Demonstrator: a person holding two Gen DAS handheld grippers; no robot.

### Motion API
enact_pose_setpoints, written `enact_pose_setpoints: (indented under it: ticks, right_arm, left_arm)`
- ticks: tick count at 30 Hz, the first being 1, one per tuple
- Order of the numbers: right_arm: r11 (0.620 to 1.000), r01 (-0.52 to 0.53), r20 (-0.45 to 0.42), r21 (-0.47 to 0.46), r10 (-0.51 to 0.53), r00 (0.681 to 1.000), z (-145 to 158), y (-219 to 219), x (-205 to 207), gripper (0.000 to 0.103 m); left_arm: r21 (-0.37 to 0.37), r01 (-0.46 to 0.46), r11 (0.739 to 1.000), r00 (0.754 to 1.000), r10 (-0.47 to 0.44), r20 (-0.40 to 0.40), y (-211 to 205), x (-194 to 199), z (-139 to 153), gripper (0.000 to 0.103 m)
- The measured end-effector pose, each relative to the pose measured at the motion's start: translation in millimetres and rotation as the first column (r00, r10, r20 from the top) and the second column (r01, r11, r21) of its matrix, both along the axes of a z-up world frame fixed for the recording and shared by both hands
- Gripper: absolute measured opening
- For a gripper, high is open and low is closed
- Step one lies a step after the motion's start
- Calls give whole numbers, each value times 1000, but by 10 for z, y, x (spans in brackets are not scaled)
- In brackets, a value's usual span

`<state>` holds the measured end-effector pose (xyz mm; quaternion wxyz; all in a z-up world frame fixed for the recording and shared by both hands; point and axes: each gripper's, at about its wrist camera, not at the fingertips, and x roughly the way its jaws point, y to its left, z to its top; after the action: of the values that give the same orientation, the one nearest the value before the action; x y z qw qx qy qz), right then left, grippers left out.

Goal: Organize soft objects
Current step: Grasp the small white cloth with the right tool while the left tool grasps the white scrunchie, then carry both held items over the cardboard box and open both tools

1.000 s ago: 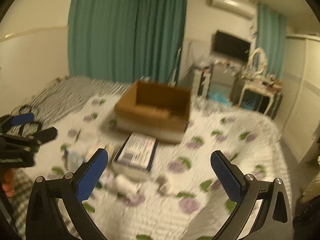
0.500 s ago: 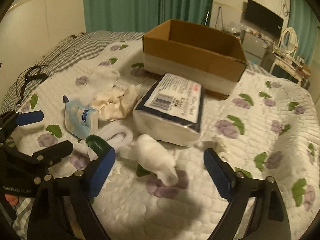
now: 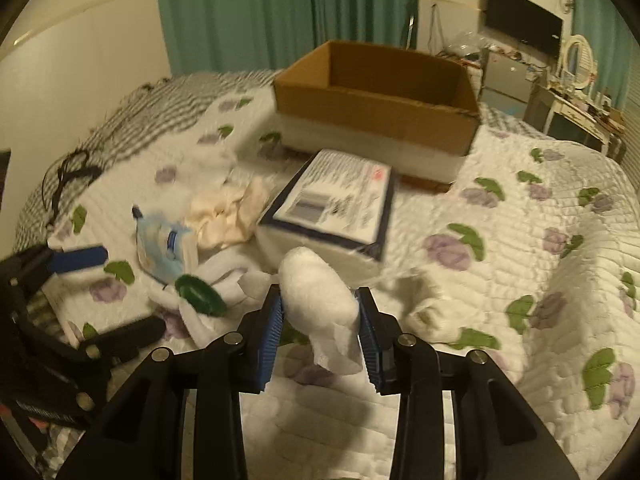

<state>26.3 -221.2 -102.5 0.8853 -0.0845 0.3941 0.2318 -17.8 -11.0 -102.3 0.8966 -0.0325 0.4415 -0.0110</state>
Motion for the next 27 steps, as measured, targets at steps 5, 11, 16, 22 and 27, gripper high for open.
enact_pose_setpoints:
  ticks: [5, 11, 16, 22, 27]
  right_arm:
    - [999, 35, 10, 13, -36, 999, 47, -148, 16, 36]
    - [999, 42, 8, 22, -42, 999, 14, -237, 47, 36]
    - [998, 47, 6, 33, -47, 999, 6, -282, 45, 36]
    - [999, 36, 34, 27, -37, 999, 79, -249, -43, 36]
    - [999, 29, 63, 21, -30, 998, 173, -226, -147, 36]
  left_arm:
    - [2, 25, 1000, 999, -25, -36, -219, 81, -37, 88]
    - [-55, 13, 998, 993, -19, -118, -368, 288, -242, 68]
    - [-25, 14, 1000, 991, -17, -133, -421, 309, -313, 58]
    - [-16, 21, 1000, 993, -23, -113, -389, 201, -236, 47]
    - [-15, 35, 999, 997, -36, -65, -369, 74, -82, 33]
